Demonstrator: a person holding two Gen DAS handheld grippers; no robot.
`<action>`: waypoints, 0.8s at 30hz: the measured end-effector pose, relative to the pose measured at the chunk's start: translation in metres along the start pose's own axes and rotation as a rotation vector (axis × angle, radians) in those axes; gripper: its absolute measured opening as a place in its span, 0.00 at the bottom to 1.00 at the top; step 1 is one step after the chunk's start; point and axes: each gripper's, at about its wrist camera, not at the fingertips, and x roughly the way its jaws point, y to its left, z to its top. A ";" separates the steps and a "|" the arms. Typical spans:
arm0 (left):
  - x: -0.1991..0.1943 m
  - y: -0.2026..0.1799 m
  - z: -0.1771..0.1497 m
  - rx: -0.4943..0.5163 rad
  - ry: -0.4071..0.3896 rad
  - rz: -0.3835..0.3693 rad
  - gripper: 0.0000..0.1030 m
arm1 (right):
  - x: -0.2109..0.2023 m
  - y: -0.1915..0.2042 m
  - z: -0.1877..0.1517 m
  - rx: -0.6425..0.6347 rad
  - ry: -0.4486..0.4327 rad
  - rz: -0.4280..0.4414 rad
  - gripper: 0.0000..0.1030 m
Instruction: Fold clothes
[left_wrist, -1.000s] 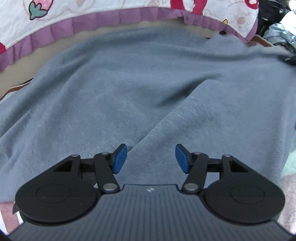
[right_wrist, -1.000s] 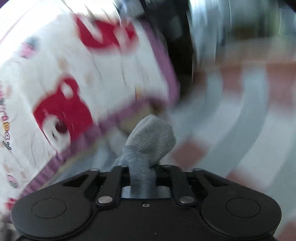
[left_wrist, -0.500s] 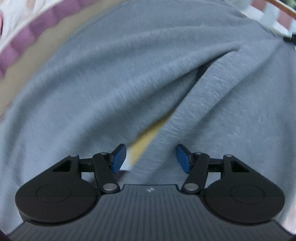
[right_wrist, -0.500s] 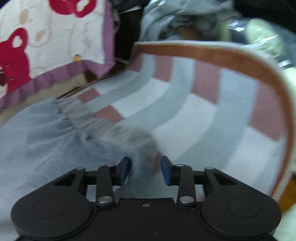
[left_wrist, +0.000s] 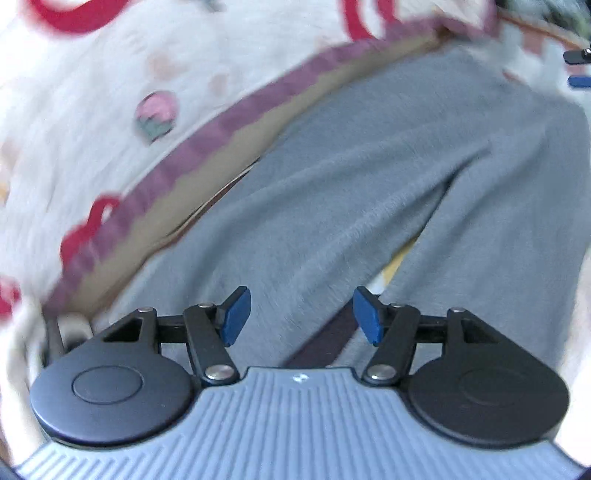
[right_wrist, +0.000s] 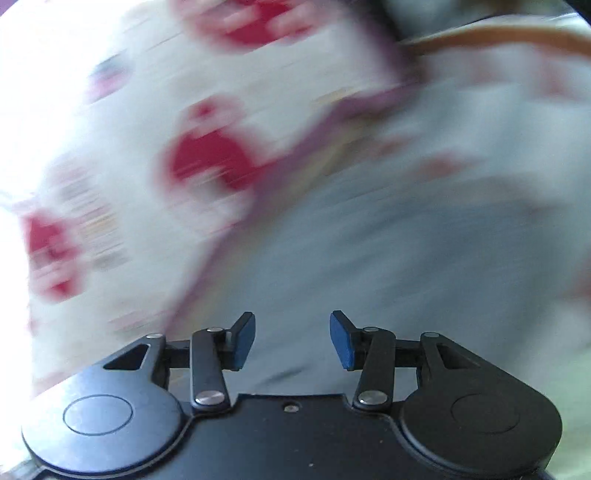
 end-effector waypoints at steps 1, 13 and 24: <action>-0.005 -0.003 -0.007 -0.044 -0.045 0.008 0.59 | 0.016 0.019 -0.005 -0.005 0.043 0.073 0.53; -0.023 -0.027 -0.041 -0.393 -0.149 0.220 0.62 | 0.151 0.056 -0.174 -0.240 0.146 -0.146 0.55; -0.101 -0.015 -0.070 -0.201 -0.107 0.402 0.68 | 0.168 0.020 -0.186 -0.037 0.360 0.014 0.60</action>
